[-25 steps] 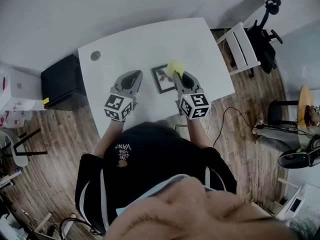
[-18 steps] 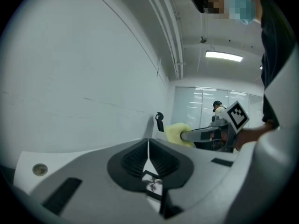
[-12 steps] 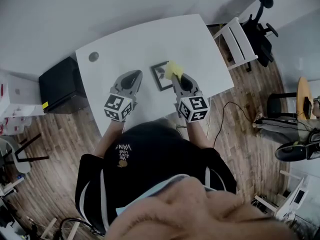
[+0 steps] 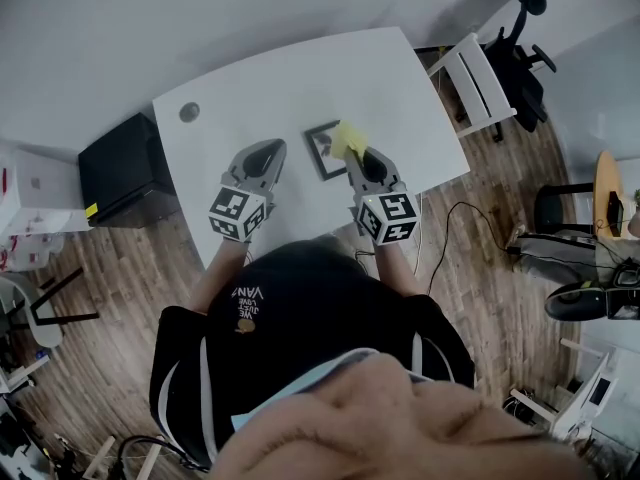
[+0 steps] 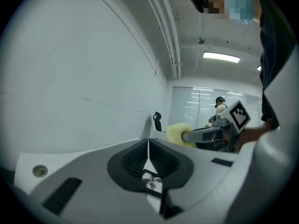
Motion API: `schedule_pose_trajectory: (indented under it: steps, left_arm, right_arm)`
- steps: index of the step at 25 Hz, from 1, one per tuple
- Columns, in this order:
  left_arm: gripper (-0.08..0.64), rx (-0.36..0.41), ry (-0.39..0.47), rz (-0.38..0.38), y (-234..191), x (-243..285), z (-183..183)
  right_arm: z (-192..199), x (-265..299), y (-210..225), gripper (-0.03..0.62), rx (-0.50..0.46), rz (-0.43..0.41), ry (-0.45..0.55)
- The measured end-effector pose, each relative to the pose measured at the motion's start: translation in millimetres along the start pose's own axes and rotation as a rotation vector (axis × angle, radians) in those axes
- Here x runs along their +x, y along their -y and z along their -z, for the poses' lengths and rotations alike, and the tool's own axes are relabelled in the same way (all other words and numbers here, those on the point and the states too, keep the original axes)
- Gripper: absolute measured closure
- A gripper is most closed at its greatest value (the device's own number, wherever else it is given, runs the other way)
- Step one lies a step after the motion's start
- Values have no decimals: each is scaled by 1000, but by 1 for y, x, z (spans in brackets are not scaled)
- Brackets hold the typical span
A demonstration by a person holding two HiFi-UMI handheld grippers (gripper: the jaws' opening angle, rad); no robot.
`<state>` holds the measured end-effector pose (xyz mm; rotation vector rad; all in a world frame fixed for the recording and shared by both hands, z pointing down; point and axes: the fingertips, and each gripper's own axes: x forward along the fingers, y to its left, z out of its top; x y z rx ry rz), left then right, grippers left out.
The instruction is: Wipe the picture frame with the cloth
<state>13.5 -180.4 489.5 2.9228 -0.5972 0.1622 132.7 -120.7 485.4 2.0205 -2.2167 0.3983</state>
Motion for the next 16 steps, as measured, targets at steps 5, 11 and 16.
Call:
schedule_pose_trajectory:
  steps: [5, 11, 16]
  left_arm:
    - [540, 1, -1, 6, -2, 0, 0]
    - [540, -8, 1, 9, -4, 0, 1]
    - [540, -11, -5, 11, -3, 5, 3]
  right_arm:
    - [-1, 2, -1, 554, 3, 2, 7]
    - [1, 3, 0, 554, 18, 9, 8]
    - [0, 5, 4, 554, 19, 11, 9]
